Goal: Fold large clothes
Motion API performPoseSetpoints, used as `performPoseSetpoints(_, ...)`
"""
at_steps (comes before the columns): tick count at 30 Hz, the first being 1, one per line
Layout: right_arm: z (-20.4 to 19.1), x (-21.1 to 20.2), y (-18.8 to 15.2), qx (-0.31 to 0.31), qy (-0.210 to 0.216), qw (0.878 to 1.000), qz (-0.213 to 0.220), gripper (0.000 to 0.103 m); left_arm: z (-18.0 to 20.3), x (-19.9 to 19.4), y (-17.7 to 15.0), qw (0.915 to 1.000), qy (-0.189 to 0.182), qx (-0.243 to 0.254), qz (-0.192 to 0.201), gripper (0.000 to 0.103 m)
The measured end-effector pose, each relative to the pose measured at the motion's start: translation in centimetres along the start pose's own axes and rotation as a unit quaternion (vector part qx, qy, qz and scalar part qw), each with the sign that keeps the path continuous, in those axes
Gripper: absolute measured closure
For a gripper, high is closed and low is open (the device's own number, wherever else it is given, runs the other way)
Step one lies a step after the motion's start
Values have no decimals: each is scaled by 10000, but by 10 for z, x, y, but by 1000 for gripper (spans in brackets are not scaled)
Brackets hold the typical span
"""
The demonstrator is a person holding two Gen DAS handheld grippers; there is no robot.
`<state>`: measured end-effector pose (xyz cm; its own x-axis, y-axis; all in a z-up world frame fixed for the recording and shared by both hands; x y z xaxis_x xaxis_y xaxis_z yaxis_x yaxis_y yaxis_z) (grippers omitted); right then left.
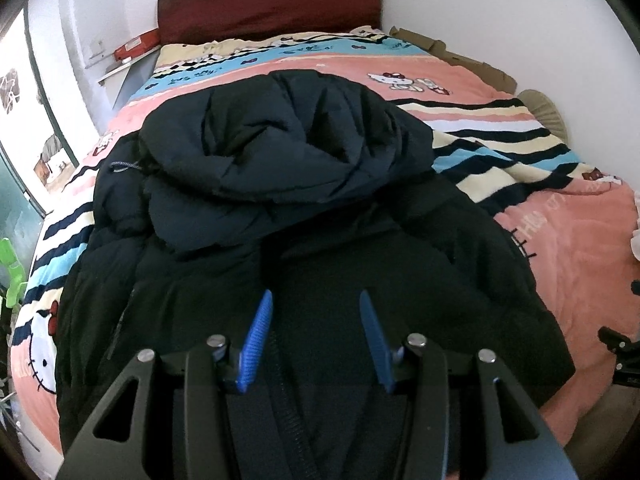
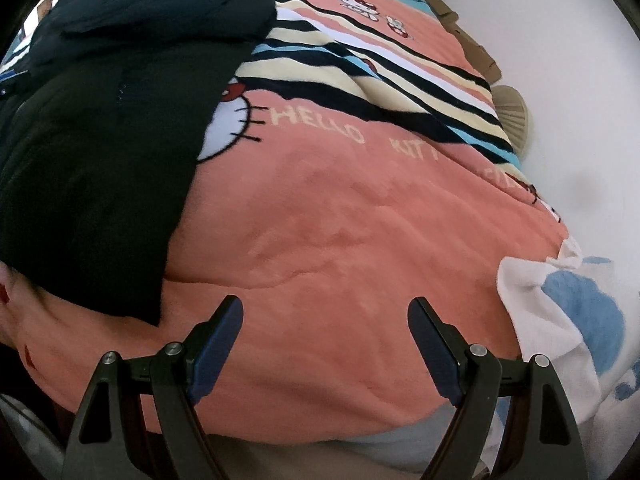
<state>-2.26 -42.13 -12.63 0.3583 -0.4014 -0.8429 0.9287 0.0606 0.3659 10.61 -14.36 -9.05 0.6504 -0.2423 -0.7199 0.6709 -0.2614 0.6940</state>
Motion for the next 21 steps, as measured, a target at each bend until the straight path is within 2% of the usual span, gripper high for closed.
performPoseSetpoints(9, 14, -1, -4, 122, 39, 9999, 51, 20, 14, 8, 3, 9999, 23, 136, -60, 59)
performPoseSetpoints(21, 18, 2, -6, 194, 86, 9998, 63, 20, 16, 15, 4, 9998, 87, 169, -116, 59)
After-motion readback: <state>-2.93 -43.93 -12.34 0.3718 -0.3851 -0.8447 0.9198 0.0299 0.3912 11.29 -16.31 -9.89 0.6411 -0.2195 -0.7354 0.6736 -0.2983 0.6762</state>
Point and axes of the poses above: each gripper's, at about its wrist camera, not at the fingertips, and x roughly the way its jaws point, z to its right, y to its top, the point moved 8 cm from there along x, roughly the way its jaws point, and after that the axes turned 8 degrees about z, right-handed, at the moved point
